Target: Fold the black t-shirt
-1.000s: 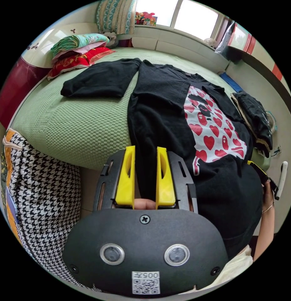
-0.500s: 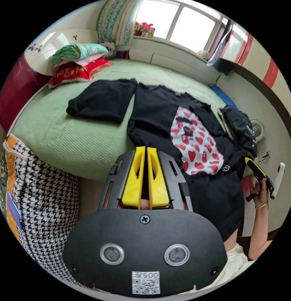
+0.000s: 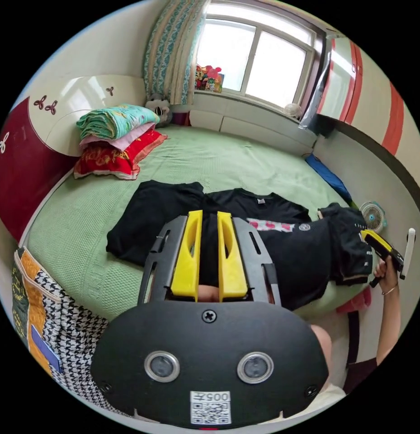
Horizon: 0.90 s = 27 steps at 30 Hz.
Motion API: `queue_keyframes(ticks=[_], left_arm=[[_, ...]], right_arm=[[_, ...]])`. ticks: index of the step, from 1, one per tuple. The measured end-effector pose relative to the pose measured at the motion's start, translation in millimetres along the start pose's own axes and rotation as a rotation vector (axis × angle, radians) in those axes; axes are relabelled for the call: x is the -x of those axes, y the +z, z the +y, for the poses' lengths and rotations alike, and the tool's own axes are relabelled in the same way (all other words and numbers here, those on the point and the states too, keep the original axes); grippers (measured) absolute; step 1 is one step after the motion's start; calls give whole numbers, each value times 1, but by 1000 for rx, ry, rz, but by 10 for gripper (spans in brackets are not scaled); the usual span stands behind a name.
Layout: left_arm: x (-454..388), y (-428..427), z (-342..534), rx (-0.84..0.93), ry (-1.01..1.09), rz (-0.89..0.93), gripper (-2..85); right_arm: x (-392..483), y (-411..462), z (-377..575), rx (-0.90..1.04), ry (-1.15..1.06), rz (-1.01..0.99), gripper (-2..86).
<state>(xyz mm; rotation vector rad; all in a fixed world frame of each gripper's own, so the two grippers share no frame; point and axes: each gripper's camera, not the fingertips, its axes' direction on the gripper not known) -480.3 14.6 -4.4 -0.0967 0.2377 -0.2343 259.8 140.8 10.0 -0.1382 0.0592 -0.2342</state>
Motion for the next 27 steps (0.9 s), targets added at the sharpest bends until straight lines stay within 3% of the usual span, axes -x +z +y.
queue_keyframes(ticks=[5,9,16,21,27], left_arm=[[11,10,64,139,15,63,87],[16,13,95,210,-25,107,94],[5,1,119,242,-29,135,116],[-6,8,119,304,-1,135,122],[-15,-8,116,324,24,37,61]], right_arm=[[-6,-18,65,38,-13,-171,93],[13,-14,91,107,-97,-183,87],[50,20,87,217,-198,66,79],[54,43,86,304,-178,240,6],[39,4,93,268,-133,160,-15]])
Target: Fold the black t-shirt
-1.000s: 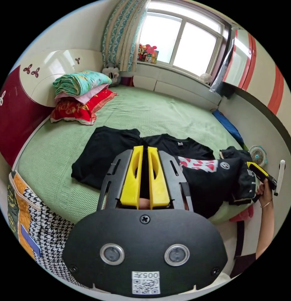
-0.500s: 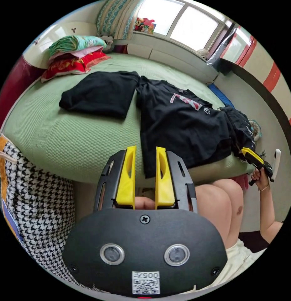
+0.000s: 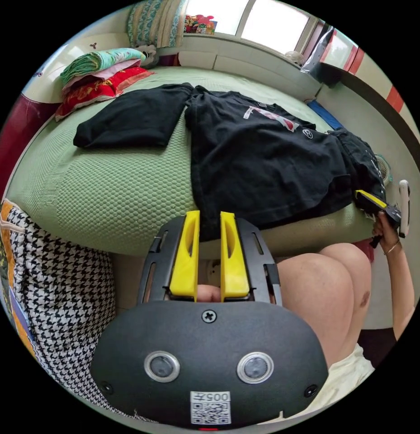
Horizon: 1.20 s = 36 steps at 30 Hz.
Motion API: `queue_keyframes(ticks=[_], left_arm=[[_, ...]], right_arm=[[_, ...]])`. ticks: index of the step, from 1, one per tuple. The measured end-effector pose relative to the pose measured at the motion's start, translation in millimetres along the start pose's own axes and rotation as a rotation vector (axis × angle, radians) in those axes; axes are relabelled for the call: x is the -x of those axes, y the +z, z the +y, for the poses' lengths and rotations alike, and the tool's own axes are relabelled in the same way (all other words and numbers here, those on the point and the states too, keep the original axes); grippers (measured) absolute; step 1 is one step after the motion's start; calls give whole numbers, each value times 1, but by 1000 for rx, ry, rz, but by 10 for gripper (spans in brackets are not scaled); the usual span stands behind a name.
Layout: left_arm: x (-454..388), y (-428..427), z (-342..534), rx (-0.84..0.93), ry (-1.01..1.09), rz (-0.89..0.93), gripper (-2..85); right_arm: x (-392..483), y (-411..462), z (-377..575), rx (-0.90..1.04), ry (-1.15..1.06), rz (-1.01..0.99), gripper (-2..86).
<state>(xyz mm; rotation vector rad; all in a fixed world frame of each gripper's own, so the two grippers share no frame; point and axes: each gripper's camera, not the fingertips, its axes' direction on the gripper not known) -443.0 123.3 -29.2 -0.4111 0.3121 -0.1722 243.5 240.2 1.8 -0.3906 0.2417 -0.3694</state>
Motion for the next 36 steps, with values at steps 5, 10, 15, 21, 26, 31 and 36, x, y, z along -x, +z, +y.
queue_keyframes(ticks=[5,10,15,21,26,31,36], left_arm=[[0,-50,6,-77,21,9,33],[11,-129,16,-206,1,47,23],[22,-216,42,-316,13,87,20],[32,-273,94,-307,-8,179,17],[23,-277,123,-197,-24,158,17],[32,-271,106,-189,-54,160,20],[41,-268,56,-224,-33,163,24]], right_arm=[[-27,-69,39,-148,26,-92,-15],[-63,-141,78,-258,82,-167,-14],[-98,-210,123,-347,140,-228,-14],[-122,-256,173,-348,169,-312,-14],[-125,-271,194,-240,182,-381,-13],[-125,-273,181,-199,146,-312,-13],[-143,-265,135,-211,205,-339,-13]])
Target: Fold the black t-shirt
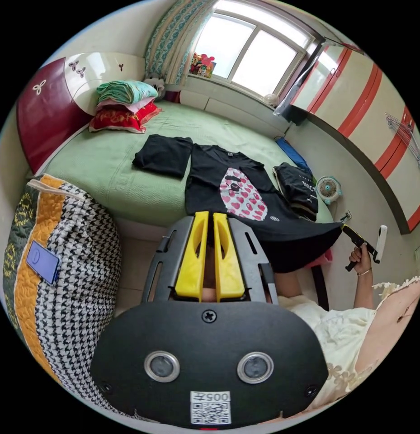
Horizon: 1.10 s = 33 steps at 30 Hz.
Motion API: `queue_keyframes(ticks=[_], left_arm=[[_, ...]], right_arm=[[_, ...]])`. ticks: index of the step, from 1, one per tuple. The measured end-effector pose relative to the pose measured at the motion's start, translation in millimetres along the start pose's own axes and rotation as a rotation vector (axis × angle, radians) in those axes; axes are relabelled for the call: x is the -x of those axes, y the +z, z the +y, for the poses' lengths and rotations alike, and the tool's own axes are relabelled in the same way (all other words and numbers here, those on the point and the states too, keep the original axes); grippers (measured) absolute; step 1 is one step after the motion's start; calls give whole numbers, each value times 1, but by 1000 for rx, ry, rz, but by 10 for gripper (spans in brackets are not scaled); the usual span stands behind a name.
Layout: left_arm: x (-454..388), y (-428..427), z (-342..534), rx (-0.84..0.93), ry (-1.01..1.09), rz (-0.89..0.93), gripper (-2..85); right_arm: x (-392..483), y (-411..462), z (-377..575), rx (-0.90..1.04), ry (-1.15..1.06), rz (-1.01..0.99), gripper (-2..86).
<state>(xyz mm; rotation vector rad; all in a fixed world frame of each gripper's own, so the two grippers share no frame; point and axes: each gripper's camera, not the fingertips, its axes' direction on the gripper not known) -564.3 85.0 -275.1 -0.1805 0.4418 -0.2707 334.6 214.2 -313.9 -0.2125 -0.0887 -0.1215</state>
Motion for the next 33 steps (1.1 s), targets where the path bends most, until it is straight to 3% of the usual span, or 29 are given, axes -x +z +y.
queue_keyframes(ticks=[4,10,14,17,24,29,33], left_arm=[[8,25,-83,-45,57,-1,28],[22,101,-250,-35,58,-52,39],[36,177,-351,-20,-28,-145,61],[48,217,-382,18,-77,-207,82],[63,259,-351,85,48,-108,82],[75,284,-289,204,108,-18,89],[86,307,-272,269,72,13,112]], right_arm=[[0,15,-63,-64,-54,15,-13],[-9,92,-243,-90,-85,35,-14],[-27,191,-377,34,89,19,-10],[-47,252,-423,188,278,-5,12],[-24,287,-402,206,8,-19,91],[-42,267,-380,222,-28,-63,108],[-25,267,-378,359,-188,-124,117]])
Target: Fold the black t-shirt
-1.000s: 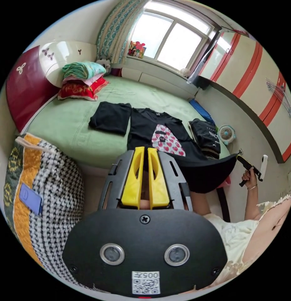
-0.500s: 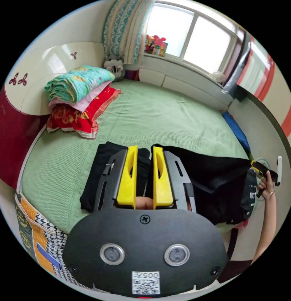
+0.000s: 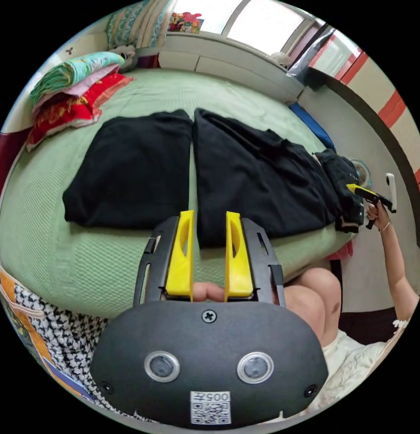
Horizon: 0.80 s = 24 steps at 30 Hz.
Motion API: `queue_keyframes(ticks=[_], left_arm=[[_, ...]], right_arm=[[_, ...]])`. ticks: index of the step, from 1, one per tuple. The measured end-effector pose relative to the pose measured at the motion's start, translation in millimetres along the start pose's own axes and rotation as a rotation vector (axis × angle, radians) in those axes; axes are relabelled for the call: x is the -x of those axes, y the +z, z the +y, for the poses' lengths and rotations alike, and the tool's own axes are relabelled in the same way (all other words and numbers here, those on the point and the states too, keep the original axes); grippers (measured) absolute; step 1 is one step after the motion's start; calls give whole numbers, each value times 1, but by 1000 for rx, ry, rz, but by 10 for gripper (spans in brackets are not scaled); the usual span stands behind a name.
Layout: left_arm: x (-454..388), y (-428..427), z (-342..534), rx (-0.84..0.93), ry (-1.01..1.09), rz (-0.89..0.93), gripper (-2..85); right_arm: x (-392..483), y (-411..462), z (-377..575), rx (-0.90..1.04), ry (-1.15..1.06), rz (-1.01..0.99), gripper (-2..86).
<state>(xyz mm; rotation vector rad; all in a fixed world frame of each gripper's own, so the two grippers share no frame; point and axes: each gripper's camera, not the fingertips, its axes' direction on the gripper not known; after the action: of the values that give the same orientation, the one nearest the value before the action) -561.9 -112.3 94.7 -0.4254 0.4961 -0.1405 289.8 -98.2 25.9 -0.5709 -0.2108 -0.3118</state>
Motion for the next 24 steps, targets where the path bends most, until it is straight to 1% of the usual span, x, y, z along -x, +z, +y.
queue_keyframes(ticks=[2,6,10,12,15,17,19,22,24], left_arm=[[4,13,-5,5,-20,38,120],[5,34,-21,40,-31,5,130],[7,46,-39,40,-61,-7,135],[7,50,-45,43,-58,-19,133],[5,57,-54,50,-48,-48,128],[2,63,-62,59,-29,-82,124],[0,67,-67,69,-19,-107,120],[-1,72,-76,84,13,-125,108],[-2,73,-80,78,19,-109,86]], right_arm=[[14,8,-7,47,-53,41,118],[38,29,-35,103,-77,59,131],[48,45,-67,158,-52,144,136],[48,56,-89,212,-17,218,131],[47,67,-113,294,-5,253,122],[49,73,-124,344,-18,238,130],[52,72,-135,351,-20,241,137],[60,63,-151,306,-22,224,144],[69,60,-160,300,-67,262,151]])
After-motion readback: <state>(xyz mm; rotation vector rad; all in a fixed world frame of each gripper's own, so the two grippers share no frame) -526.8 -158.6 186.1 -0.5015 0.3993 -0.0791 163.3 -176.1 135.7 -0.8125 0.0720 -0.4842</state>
